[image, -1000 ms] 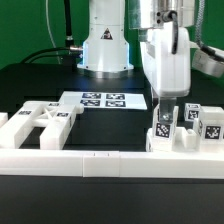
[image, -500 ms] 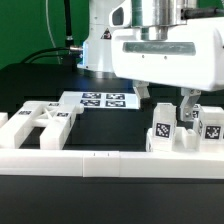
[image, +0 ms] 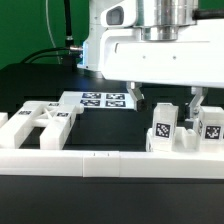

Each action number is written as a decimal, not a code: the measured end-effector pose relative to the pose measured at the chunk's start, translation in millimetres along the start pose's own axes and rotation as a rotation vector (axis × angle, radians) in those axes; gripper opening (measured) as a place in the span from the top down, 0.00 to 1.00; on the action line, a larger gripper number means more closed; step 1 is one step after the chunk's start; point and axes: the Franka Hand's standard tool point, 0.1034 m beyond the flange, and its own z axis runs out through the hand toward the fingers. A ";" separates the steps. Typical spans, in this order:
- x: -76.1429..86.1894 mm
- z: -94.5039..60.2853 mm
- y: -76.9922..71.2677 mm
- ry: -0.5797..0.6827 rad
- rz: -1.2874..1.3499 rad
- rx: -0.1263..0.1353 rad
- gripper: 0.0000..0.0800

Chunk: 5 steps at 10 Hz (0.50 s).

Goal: Assemble chair

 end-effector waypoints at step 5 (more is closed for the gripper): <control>5.8 -1.9 5.8 0.007 -0.416 -0.010 0.19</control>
Offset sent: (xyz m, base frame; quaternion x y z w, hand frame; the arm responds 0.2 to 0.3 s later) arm -0.0001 0.0023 0.0088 0.0174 -0.0086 -0.1582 0.9872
